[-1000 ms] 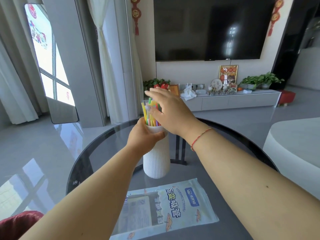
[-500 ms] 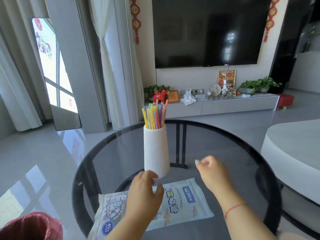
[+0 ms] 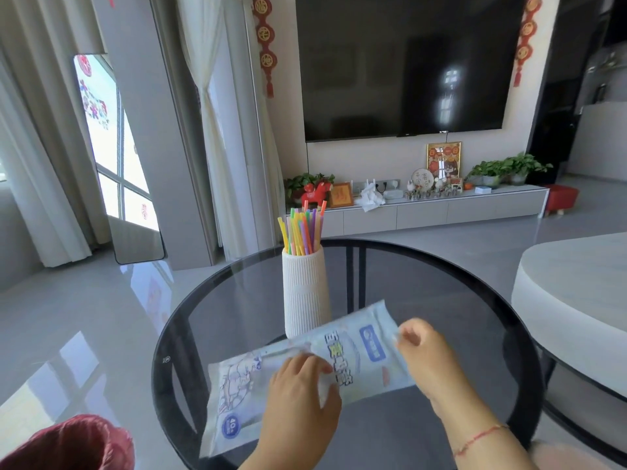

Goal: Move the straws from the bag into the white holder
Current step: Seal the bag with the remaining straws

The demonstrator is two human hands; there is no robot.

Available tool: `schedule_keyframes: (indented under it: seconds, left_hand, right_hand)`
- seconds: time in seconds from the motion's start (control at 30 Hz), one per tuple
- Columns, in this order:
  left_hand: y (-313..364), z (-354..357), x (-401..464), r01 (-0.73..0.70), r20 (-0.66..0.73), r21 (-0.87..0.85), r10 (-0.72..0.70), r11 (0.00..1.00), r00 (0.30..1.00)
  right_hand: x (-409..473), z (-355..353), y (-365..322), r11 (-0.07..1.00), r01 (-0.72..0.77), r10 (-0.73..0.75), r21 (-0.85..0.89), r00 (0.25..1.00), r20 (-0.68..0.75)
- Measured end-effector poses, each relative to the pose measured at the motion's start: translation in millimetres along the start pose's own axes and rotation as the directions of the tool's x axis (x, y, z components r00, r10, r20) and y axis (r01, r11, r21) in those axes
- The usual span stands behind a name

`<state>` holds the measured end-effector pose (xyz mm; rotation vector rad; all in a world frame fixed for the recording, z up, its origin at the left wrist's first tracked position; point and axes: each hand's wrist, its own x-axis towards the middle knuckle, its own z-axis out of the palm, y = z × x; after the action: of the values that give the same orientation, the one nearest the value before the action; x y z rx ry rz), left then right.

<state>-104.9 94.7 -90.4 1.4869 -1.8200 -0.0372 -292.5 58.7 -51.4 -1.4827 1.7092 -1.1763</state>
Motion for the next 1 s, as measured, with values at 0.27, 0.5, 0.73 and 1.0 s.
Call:
schedule_keyframes:
  seconds: [0.27,0.5,0.73,1.0]
  left_hand:
    - [75,-87,32,-0.235,-0.369,-0.115,0.178,0.965,0.912]
    - [99,-138,58,-0.357,-0.322,0.159,0.391,0.92,0.862]
    - [81,-134,56,-0.336,-0.299,0.159,0.37,0.928,0.88]
    - [82,-132,52,-0.359,-0.26,0.192,0.4,0.913,0.879]
  right_hand:
    - [-31,-59,-93,0.803,0.595,-0.581,-0.023,0.775,-0.248]
    - [-47,-62,-120,0.44,0.826,-0.898,-0.352,0.403,-0.176]
    - [-38,-64,-104,0.527,0.773,-0.847,-0.352,0.513,-0.14]
    - [-39,-60,-100,0.524,0.773,-0.848,-0.358,0.511,-0.139]
